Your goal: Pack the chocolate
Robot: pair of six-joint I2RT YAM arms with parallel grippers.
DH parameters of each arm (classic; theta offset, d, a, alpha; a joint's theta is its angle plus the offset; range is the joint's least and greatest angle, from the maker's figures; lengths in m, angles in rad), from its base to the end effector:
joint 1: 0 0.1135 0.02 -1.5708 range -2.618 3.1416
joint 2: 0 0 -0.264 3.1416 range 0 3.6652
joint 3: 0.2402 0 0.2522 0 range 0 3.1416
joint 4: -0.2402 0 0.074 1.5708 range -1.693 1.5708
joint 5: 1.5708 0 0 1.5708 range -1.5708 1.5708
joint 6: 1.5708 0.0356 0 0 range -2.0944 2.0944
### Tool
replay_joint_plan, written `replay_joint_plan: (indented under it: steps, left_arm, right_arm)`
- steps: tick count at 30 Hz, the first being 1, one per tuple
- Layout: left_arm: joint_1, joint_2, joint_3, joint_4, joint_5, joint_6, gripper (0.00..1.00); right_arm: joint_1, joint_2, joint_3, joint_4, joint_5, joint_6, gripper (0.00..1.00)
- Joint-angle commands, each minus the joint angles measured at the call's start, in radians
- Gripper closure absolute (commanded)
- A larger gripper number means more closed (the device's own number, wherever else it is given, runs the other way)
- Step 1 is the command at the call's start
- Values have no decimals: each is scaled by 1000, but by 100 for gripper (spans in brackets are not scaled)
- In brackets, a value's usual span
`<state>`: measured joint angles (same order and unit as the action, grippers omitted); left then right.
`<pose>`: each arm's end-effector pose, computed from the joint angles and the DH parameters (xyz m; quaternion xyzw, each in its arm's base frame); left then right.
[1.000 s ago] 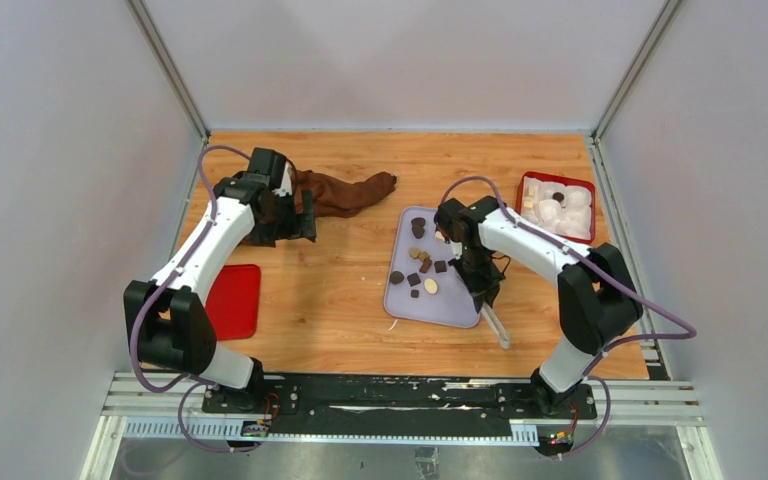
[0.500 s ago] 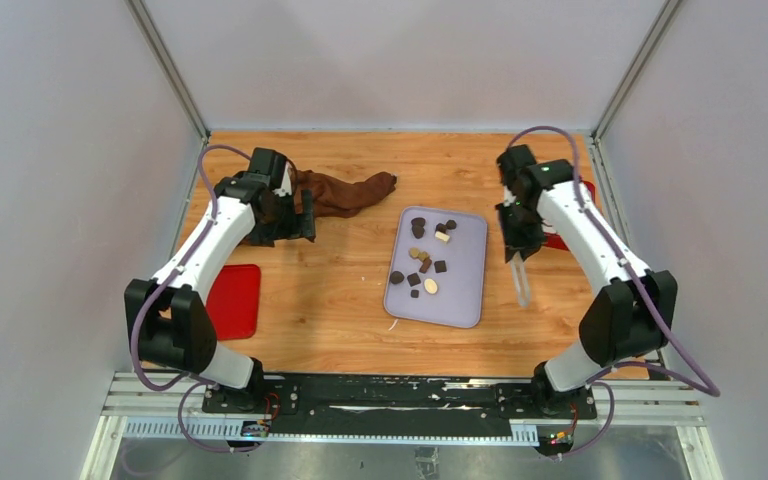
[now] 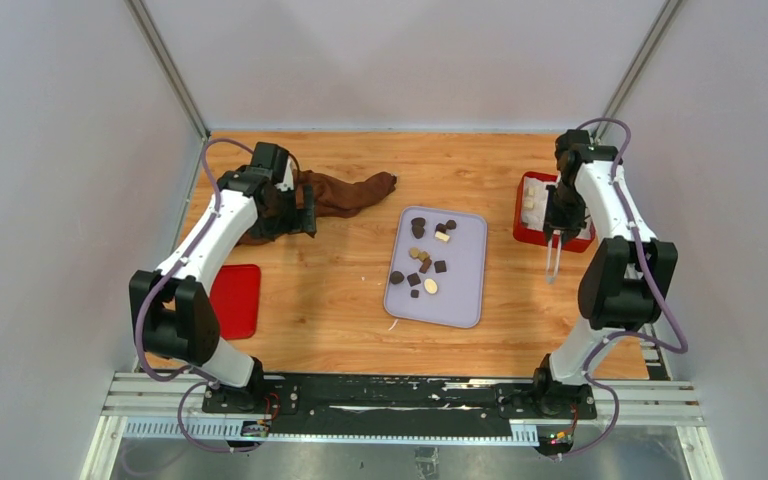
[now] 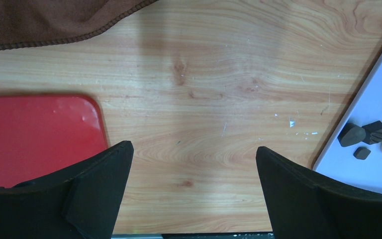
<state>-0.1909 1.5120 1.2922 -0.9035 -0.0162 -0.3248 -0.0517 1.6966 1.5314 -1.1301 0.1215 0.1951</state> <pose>0.2986 -0.0571 0.2834 -0.0670 0.9727 -0.0489 0.2166 0.3337 -0.0216 0.2891 0.1300 0.9802 -0.0502 0.1410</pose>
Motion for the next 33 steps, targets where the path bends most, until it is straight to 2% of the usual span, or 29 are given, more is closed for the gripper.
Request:
replay_joint_plan:
  steps: [1,14,16,20,33]
  left_arm:
    - [4,19,36,0,-9,13,0]
    - [4,29,41,0,-18,4,0]
    - [4,29,41,-1,-21,6,0]
    - [4,32,41,-1,-21,4,0]
    - [4,37,50,-1,-25,20,0]
  right_arm:
    - [-42,68,53,27,26,-33,100]
    - [-63,216,139,47,2,-52,94]
    - [-65,226,144,46,0,-52,89]
    - [-65,231,139,46,-2,-53,74]
    - [-65,219,117,49,10,-55,62]
